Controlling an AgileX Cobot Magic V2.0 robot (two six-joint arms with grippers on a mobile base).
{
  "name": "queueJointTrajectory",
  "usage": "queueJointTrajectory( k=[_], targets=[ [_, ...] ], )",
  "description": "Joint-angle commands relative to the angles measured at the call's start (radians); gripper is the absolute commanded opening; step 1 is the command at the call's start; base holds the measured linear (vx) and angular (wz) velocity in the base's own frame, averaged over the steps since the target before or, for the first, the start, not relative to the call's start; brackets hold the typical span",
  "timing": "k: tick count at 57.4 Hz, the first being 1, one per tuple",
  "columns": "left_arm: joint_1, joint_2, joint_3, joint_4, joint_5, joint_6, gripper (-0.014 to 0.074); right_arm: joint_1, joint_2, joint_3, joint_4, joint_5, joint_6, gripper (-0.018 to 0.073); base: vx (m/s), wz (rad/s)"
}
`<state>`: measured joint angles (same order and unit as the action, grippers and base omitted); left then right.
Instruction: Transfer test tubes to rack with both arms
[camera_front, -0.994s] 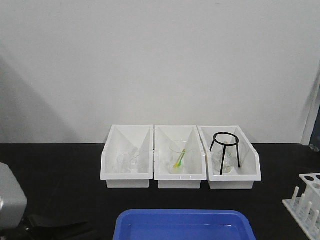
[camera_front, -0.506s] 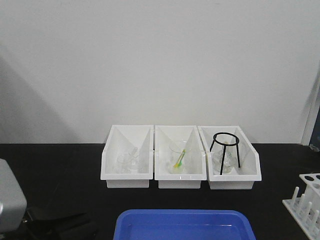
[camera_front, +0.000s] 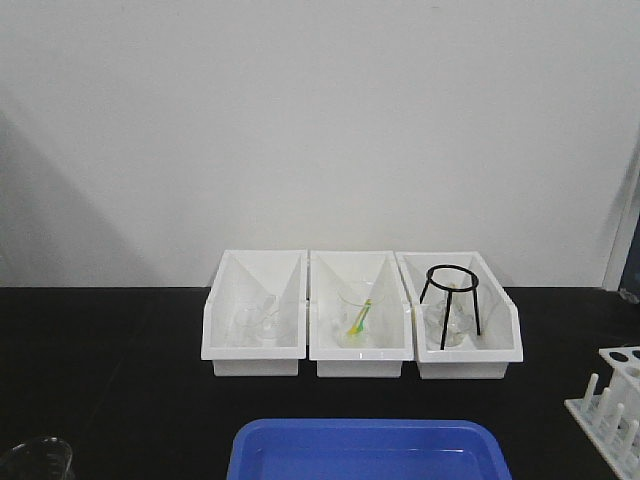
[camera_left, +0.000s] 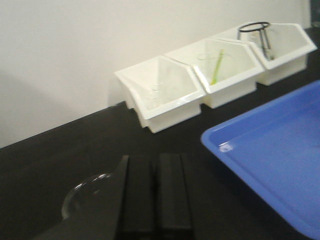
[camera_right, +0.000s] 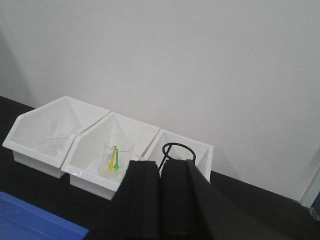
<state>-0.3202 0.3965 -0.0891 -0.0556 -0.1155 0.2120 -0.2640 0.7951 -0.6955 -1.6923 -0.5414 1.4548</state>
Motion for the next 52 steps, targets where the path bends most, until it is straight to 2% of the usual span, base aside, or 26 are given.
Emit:
queueJointTrajectory(
  k=[1,6,10,15,21,52],
  targets=[
    [0.090,-0.121,0.080,-0.047,-0.131,-0.015,-0.0015,-0.007,-0.007,-0.031,0.037,0.012,-0.003,-0.0008,0.00,0.00],
    [0.153,-0.246,0.151,-0.069,-0.121,-0.015,-0.0015,-0.007,-0.007,-0.031,0.037,0.012,-0.003,-0.0008,0.00,0.00],
    [0.189,-0.318,0.143,-0.066,0.007,0.019,-0.0015,-0.007,-0.007,-0.031,0.037,0.012,-0.003,-0.0008,0.00,0.00],
    [0.212,-0.381,0.146,-0.064,0.062,0.058,-0.0015,-0.007,-0.007,-0.031,0.037,0.012,-0.003,-0.0008,0.00,0.00],
    [0.212,-0.433,0.146,-0.068,0.100,0.092,-0.0015,-0.007,-0.007,-0.031,0.037,0.012,-0.003,-0.0008,0.00,0.00],
    [0.212,-0.425,0.146,-0.069,0.116,0.091,-0.0015,-0.007,-0.007,-0.031,0.030,0.010,-0.003,-0.0008,0.00,0.00]
  ],
)
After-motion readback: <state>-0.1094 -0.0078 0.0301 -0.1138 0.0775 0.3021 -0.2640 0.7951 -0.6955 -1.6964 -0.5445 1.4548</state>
